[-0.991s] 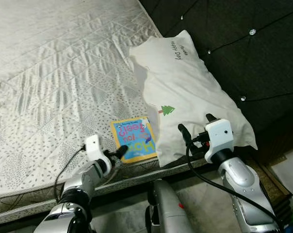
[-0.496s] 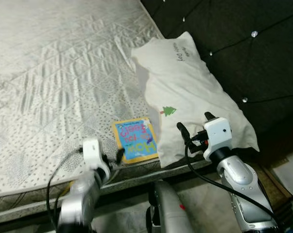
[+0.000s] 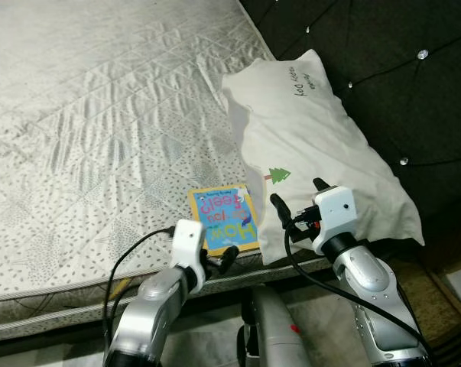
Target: Clean up the room
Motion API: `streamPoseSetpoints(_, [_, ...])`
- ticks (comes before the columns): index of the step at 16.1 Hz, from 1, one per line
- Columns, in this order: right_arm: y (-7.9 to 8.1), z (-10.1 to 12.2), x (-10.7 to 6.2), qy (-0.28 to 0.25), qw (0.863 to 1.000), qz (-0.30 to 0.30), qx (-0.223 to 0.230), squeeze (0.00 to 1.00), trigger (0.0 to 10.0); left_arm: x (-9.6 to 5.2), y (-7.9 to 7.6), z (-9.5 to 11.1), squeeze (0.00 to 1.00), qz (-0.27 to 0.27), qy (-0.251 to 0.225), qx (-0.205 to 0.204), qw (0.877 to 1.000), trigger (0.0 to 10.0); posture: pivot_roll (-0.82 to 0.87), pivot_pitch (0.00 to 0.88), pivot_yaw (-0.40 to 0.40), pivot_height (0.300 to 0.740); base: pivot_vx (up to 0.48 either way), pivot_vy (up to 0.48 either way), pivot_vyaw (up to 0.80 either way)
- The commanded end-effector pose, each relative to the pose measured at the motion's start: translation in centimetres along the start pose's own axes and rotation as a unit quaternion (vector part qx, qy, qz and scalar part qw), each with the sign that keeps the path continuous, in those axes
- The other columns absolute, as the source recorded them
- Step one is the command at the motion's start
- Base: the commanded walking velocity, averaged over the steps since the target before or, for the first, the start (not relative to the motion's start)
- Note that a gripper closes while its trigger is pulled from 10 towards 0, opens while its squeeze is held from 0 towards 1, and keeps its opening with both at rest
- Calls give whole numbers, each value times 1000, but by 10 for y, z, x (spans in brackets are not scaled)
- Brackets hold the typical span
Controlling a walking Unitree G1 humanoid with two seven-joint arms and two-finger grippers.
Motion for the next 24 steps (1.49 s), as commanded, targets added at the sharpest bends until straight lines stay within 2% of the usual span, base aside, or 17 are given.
streamPoseSetpoints(1, [-5,-3,-4,4,1000,-9,-2,0,10000,4,-3,-9,1000,-8,25,6,1000,10000,-211,186,-89,600,0,0,0])
streamPoseSetpoints(5, [-5,0,-5,0,1000,-13,-4,0,10000,26,-9,-31,1000,-50,97,8,994,10000,-244,194,-79,600,0,0,0])
streamPoseSetpoints(10, [-10,1,-10,1,1000,-18,-13,0,10000,35,-22,-41,1000,-74,116,1,990,10000,-266,198,-79,600,0,0,0])
streamPoseSetpoints(12, [-10,2,-9,0,1000,-18,-16,0,10000,35,-21,-50,1000,-71,131,-12,989,10000,-267,198,-80,600,0,0,0])
streamPoseSetpoints(16, [-10,3,-9,0,1000,-16,-19,0,10000,37,-10,-50,1000,-54,133,-43,989,10000,-270,199,-83,600,0,0,0])
streamPoseSetpoints(19, [-10,3,-10,-1,1000,-17,-21,0,10000,37,0,-49,1000,-39,131,-43,990,10000,-270,199,-83,600,0,0,0])
streamPoseSetpoints(22, [-11,2,-12,1,1000,-18,-25,0,10000,36,22,-43,1000,0,122,-43,992,10000,-284,194,-81,600,0,0,0])
streamPoseSetpoints(24, [-11,3,-11,1,1000,-17,-25,0,10000,35,24,-43,1000,4,122,-42,992,10000,-283,193,-83,600,0,0,0])
Point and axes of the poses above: a point about 5 cm out from each wrist's last joint towards the gripper, its own x axis pointing out of the wrist towards the gripper, its own z axis along the axis of the wrist's last joint, y = z × x, the point moved 5 cm from there along x, pointing out of the wrist towards the gripper, and after that the axes turned 2 degrees about x, right-handed, at the moved point
